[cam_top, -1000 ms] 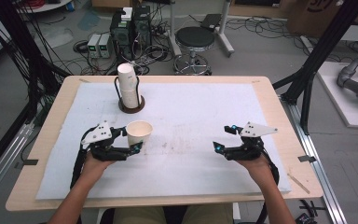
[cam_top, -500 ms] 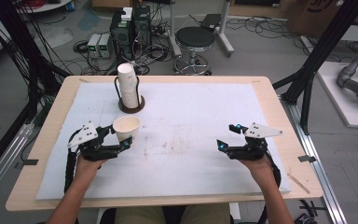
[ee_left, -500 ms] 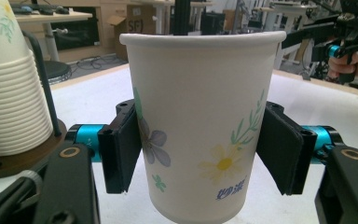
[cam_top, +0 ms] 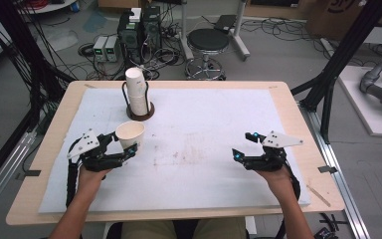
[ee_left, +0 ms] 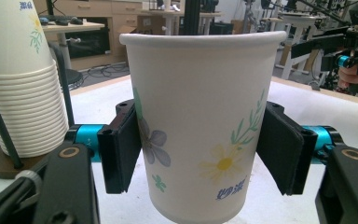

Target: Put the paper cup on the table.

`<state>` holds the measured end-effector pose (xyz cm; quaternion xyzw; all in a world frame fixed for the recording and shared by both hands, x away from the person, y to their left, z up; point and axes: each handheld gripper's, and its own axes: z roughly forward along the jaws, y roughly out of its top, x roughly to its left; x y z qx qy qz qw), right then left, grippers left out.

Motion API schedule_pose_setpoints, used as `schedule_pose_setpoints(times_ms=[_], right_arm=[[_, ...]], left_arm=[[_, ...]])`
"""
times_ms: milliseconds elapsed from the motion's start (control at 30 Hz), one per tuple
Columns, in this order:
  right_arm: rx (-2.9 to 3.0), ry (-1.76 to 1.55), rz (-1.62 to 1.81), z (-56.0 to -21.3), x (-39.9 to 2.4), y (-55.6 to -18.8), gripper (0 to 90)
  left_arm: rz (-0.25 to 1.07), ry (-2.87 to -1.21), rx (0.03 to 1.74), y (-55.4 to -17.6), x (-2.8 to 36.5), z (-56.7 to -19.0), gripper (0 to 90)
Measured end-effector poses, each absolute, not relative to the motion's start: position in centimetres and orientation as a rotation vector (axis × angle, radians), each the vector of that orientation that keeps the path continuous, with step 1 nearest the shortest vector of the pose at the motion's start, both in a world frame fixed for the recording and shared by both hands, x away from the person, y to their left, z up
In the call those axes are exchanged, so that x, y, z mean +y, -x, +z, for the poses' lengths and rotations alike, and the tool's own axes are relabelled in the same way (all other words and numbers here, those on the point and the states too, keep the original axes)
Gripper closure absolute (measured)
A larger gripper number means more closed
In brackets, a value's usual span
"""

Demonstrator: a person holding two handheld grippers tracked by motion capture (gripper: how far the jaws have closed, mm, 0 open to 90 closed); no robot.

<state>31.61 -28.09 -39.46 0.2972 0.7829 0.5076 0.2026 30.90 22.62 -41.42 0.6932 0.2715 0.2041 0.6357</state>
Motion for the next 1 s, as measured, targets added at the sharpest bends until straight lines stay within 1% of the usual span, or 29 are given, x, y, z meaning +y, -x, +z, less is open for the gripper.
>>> schedule_pose_setpoints(times_ms=[333, 500, 1000], right_arm=[[2.187, -0.832, 1.414, -39.5, -28.1, -31.6, 21.8], [2.190, -0.827, 1.416, -39.5, -27.9, -31.6, 21.9], [2.185, -0.824, 1.426, -39.4, -28.1, -31.4, 21.8]], left_arm=[[0.467, -1.605, 0.612, -31.6, 22.7, -41.9, 35.3], [0.445, -1.593, 0.630, -32.5, 22.6, -42.4, 35.6], [0.394, -1.672, 0.662, -34.8, 18.1, -44.5, 34.7]])
